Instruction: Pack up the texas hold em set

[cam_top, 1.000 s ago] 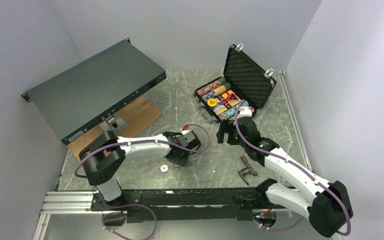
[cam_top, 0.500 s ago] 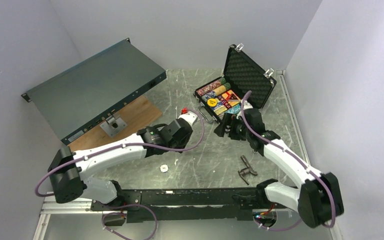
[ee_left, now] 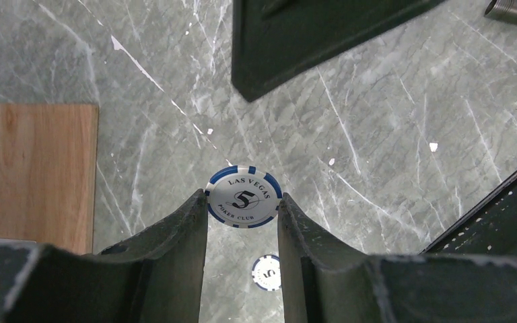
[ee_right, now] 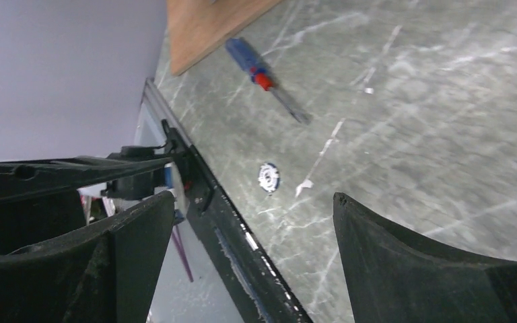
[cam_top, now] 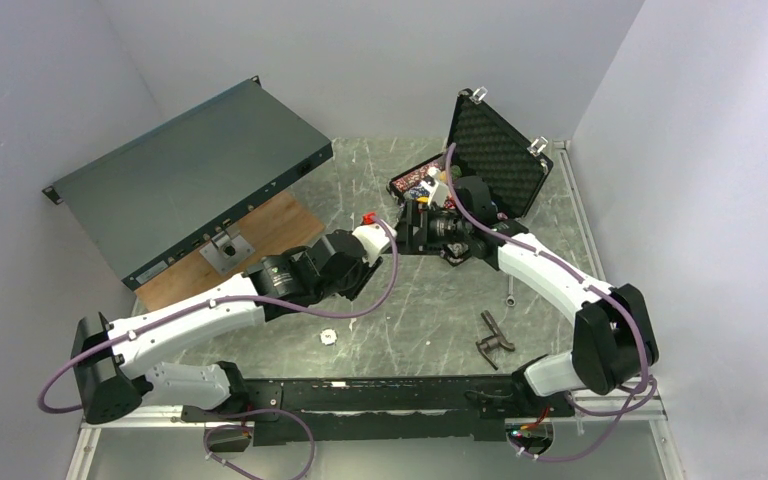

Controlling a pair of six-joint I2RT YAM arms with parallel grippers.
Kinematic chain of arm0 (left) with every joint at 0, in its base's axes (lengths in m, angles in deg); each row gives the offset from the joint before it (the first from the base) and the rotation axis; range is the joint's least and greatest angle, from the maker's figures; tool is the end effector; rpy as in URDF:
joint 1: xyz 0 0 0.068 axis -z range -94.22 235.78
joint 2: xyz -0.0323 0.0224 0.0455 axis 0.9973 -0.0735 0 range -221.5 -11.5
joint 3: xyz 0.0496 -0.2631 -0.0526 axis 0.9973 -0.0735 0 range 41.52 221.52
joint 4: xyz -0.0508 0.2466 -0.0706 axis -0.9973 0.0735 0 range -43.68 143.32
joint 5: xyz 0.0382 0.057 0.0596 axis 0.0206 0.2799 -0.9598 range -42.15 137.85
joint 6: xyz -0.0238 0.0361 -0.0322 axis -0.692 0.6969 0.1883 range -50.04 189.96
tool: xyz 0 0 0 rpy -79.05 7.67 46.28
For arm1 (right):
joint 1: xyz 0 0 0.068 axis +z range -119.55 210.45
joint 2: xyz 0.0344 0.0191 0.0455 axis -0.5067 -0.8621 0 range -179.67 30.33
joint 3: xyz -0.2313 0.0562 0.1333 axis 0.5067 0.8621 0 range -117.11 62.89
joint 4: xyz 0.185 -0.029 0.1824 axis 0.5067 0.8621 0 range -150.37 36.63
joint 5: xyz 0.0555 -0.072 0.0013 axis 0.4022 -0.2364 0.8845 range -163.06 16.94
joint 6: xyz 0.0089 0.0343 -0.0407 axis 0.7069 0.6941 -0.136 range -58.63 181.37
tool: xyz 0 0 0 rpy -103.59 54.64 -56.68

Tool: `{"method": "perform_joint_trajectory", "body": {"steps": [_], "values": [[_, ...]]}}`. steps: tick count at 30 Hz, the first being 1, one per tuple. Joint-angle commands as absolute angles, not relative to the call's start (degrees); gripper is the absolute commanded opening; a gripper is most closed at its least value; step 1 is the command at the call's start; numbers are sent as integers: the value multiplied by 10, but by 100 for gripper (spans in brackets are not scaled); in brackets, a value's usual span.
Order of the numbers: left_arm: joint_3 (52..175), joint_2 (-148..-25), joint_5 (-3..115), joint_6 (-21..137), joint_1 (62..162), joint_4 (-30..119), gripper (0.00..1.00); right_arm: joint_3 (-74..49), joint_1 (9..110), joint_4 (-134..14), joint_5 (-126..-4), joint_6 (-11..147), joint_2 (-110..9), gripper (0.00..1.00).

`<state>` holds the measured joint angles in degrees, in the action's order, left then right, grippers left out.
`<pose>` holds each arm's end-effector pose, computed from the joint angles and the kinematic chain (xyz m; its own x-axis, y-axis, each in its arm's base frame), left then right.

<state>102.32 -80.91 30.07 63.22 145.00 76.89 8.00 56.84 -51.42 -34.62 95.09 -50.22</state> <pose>0.1434 -0.2195 0.3152 -0.4029 0.4580 -0.7924 0.6542 0.7496 0.1007 0.2654 0.1564 0.2640 -0.8709 0.0532 -0.4885 -0.3884 0.5346 0.7506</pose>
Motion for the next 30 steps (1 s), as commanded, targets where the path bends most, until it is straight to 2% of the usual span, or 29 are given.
{"method": "perform_joint_trajectory", "body": {"steps": [1, 10, 21, 30], "values": [[1031, -794, 311, 652, 1450, 750, 18, 42, 599, -532, -307, 967, -511, 88], [1037, -806, 314, 656, 1450, 751, 17, 63, 654, -598, -295, 1020, -529, 73], [1039, -823, 318, 652, 1450, 750, 16, 103, 669, -662, -286, 1067, -540, 57], [1040, -836, 314, 650, 1450, 754, 15, 124, 678, -693, -281, 1090, -542, 37]]}}
